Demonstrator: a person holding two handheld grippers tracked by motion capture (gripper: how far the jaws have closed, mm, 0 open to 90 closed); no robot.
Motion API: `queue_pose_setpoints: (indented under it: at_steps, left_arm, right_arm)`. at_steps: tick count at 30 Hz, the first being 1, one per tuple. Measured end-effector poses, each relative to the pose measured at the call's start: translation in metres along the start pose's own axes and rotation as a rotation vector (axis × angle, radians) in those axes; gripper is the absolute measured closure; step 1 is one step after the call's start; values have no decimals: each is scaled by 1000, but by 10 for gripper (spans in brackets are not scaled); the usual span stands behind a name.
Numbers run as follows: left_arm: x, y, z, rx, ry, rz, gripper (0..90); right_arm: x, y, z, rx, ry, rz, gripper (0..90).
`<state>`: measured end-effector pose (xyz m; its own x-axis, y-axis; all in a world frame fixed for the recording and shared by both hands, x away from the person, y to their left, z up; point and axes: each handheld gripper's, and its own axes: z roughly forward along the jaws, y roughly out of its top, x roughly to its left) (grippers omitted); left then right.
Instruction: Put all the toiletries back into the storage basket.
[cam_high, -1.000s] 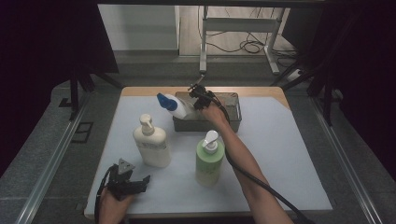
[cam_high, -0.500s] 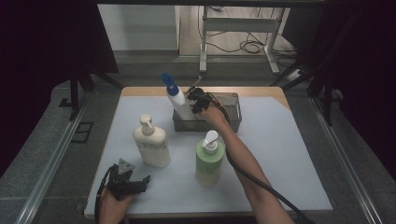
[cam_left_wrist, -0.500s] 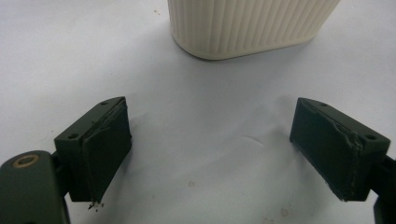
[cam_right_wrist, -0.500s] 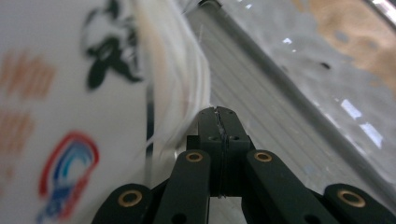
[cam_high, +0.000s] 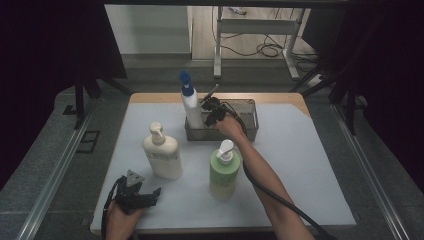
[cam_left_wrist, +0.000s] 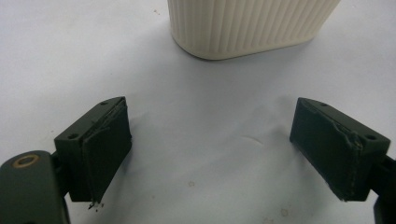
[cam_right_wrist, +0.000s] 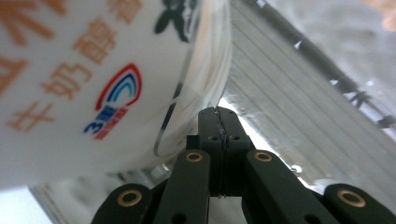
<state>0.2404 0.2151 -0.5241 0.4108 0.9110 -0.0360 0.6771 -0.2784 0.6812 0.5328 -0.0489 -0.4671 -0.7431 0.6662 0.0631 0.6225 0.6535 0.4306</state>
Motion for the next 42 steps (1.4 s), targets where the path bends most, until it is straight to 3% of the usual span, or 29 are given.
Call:
queue_pose_setpoints:
  at_steps: [5,10,25,31,34,42]
  left_arm:
    - [0,0,0,-1,0,0,121]
    - [0,0,0,0,0,0,122]
    - [0,0,0,2,0,2,122]
    - [0,0,0,1,0,1,121]
    - [0,0,0,1,2,4,122]
    - [0,0,0,1,1,1,121]
  right_arm:
    - [0,-1,1,-14,18,56,900]
    - [1,-3,-5,-39,58,81,892]
    - [6,-14,-14,-104,93,70,890]
    - [10,-21,-20,-142,71,40,829]
    - [11,-27,-30,-176,46,13,783]
    - [6,-45,-57,-286,15,-1,610]
